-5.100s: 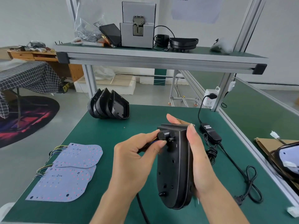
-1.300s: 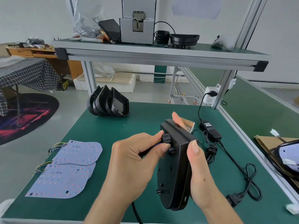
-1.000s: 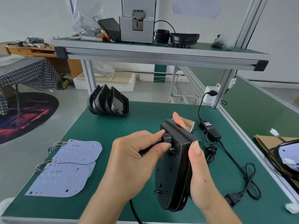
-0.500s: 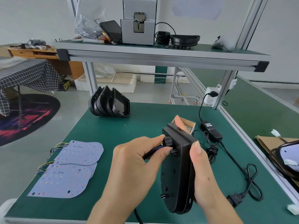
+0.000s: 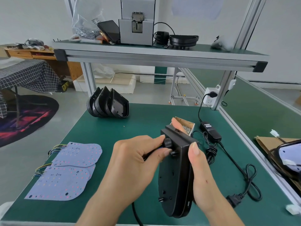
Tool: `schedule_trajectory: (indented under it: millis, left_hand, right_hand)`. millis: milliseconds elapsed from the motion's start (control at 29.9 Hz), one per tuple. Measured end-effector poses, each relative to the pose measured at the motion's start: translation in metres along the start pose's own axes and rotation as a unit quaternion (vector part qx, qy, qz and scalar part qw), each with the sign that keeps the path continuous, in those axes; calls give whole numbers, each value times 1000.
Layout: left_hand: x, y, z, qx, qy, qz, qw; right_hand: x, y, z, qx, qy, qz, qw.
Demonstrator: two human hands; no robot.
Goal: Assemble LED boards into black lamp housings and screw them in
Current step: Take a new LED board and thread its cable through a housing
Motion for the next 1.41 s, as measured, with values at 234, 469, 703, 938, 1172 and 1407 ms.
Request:
schedule_trajectory:
  millis: [234,469,703,938,1172,1407]
  left_hand:
    - [-12,-12,12,-93,-95,-128,983]
    - [-11,-9,6,-20,-89,-124,988]
    - [-9,19,15,140,-112,-30,983]
    - [-13,18,12,90,-102,-57,989]
    - [-12,18,11,60,-108,-81,989]
    - [-12,17,11,46,-114,-102,987]
  right_hand:
    - [0,11,-12,146,76,-28,986]
    - [-6,-5,-46,-106,-2,-37,994]
    - [5,-13,-21,-415,-47,-11,908]
    - [4,-4,-24,-370,-42,37,927]
    - [7,-7,-30,-332,-55,36,941]
    - [6,-5,-34,-348,-76,-2,934]
Point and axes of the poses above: each hand's wrist, its own x-axis towards the middle knuckle, its own z-axis out of the palm, y = z × x, the point moved 4 cm from there along x, towards the middle knuckle, and after that the axes turned 15 degrees about x, right-handed, at the moved point
